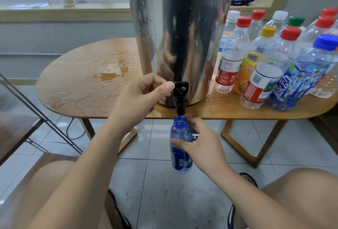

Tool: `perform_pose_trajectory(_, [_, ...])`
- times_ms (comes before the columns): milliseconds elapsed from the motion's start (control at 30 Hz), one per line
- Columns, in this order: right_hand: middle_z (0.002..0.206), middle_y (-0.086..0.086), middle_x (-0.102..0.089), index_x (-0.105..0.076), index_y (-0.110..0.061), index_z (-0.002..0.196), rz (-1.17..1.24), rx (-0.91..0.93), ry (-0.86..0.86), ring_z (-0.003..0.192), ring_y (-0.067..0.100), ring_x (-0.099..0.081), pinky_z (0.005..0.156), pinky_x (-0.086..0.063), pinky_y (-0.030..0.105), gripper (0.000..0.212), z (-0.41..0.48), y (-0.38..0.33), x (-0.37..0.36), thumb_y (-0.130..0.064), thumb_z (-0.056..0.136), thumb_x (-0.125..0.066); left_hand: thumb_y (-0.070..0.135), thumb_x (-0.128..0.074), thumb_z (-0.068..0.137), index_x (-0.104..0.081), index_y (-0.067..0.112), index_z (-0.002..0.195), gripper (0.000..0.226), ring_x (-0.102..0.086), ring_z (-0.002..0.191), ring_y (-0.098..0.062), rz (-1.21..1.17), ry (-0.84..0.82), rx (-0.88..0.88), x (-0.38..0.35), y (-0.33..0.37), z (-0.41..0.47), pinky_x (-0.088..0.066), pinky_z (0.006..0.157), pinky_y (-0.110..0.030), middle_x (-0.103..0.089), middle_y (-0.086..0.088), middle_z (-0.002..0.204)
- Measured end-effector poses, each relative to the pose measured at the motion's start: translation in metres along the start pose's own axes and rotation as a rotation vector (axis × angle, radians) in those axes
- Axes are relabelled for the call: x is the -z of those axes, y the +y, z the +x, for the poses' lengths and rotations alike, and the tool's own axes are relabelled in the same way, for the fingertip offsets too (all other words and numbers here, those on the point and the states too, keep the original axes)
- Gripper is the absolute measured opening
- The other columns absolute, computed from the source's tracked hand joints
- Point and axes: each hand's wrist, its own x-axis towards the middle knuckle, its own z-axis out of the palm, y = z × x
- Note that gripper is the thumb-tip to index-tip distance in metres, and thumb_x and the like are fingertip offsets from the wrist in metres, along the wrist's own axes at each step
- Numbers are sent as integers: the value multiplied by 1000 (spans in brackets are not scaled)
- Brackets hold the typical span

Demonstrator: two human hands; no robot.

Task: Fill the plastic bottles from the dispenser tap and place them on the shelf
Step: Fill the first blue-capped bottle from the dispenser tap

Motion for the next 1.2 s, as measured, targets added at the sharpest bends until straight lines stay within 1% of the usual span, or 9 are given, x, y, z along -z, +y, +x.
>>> perform_pose_trajectory(167, [119,-25,-71,-58,-41,131,33,3,-9,107,-3,-66,85,-61,23,68,-4,-1,3,-49,75,-96,40,-80,98,-75,30,100,10,-71,92,-7,270,84,0,19,-30,-2,-51,77,-17,-77,12,93])
perform_pose_trajectory(333, [116,-28,-72,-59,-43,128,58,18,-18,105,-9,-65,77,-55,11,66,-7,-3,4,-46,74,-97,42,-87,89,-69,39,109,28,-60,110,-8,567,68,31,25,-63,-6,-47,86,-34,-67,17,114])
perform_pose_trajectory(433, [121,-26,-71,-57,-44,132,47,12,-44,110,-3,-66,85,-60,19,70,-9,-4,4,-46,75,-97,43,-85,89,-69,38,112,28,-58,110,-11,610,47,41,20,-71,-7,-48,88,-36,-67,13,117])
perform_pose_trajectory(533, [124,-26,-70,-56,-43,135,40,15,-63,113,-1,-66,90,-61,24,72,-11,-4,3,-47,76,-96,33,-83,93,-72,33,108,19,-55,105,-10,667,29,-3,16,-78,-8,-46,85,-30,-67,15,112])
perform_pose_trajectory(633, [124,-27,-69,-56,-44,135,33,21,-71,113,-1,-65,89,-60,23,71,-11,-4,2,-46,76,-96,27,-81,94,-74,31,104,13,-54,99,-10,674,11,1,16,-78,-10,-42,78,-19,-63,21,104])
perform_pose_trajectory(767, [120,-27,-70,-59,-45,131,30,34,-69,112,-2,-65,87,-59,20,66,-12,-1,1,-44,76,-96,29,-84,94,-75,31,103,13,-63,97,-1,562,-11,-12,14,-68,-17,-44,74,-11,-70,18,97])
perform_pose_trajectory(1000, [114,-22,-72,-61,-52,123,21,64,-53,105,0,-67,89,-62,29,60,-13,2,-5,-48,74,-95,37,-83,95,-77,33,103,11,-70,99,-3,336,-85,9,-5,-50,-35,-47,76,-11,-76,20,97])
perform_pose_trajectory(1100, [113,-20,-72,-60,-53,122,1,70,-58,104,4,-68,90,-63,35,59,-12,4,-9,-53,73,-93,35,-84,93,-78,32,105,13,-70,97,-2,327,-142,17,-11,-48,-39,-46,75,-10,-76,20,97])
perform_pose_trajectory(1200, [113,-19,-71,-57,-54,121,-30,82,-67,103,6,-68,89,-63,35,60,-14,5,-12,-58,71,-89,38,-88,88,-79,33,103,19,-67,95,-2,341,-163,24,-15,-47,-40,-44,73,-8,-74,21,95])
